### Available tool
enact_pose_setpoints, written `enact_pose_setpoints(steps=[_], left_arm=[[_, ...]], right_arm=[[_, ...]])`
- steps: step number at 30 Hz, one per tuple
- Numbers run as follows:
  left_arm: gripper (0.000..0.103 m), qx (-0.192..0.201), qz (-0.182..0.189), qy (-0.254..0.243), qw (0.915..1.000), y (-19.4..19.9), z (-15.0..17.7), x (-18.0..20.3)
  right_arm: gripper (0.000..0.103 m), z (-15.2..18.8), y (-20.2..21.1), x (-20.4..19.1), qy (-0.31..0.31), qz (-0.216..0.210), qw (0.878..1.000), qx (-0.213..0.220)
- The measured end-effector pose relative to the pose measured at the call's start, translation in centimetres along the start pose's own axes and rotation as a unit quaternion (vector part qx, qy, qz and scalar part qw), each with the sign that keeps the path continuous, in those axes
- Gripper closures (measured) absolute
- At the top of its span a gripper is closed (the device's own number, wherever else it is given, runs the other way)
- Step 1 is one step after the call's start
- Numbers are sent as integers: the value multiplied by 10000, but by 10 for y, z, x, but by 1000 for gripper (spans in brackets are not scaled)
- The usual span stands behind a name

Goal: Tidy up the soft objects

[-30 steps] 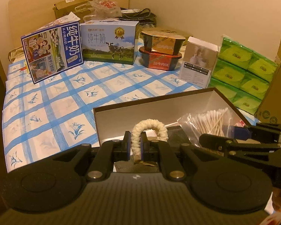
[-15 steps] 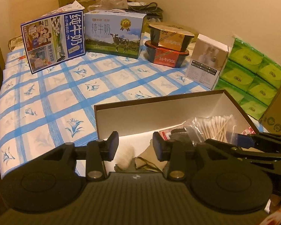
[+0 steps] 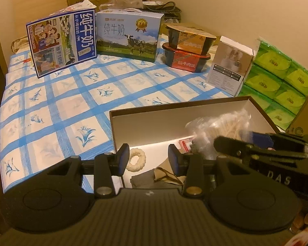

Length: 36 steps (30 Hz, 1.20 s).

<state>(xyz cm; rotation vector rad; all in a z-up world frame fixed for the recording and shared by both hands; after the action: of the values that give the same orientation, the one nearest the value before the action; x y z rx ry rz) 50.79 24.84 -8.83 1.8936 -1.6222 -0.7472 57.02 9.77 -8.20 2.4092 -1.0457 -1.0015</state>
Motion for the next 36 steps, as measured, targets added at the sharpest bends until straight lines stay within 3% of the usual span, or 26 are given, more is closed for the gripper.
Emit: enact_pose_setpoints(steps=[2,3,20,26,36], left_arm=[[65,-2,-3,1,10000,0,1,-1],[65,1,0,5,10000,0,1,-1],[57,45,266,-17,9996,22,15,14],[56,144,190,-164,9996,44,22,25],[55,156,372,-262,9988,94,42,49]], right_arm=[[39,-4,-2,-3,-57,-40,9999,89],[37,-8,-3,-2,-79,-26,9999,140],[31,5,33,20,-379,65,9992,90],[29,13,58,24,-444,75,9989,121],[29,41,105,30,-540,289,9981,88]])
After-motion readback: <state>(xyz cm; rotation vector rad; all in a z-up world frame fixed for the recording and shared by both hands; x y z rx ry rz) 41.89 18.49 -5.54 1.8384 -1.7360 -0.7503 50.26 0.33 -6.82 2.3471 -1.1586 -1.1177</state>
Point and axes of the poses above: each gripper's, at about its wrist camera, not at the fingertips, and y roughly against the way its jaws point, x to its right, z to its underside, the point moved 8 cm from there along -y, roughly the way its jaws point, and after that the axes turned 13 degrees about -y, right-handed, at the moved point
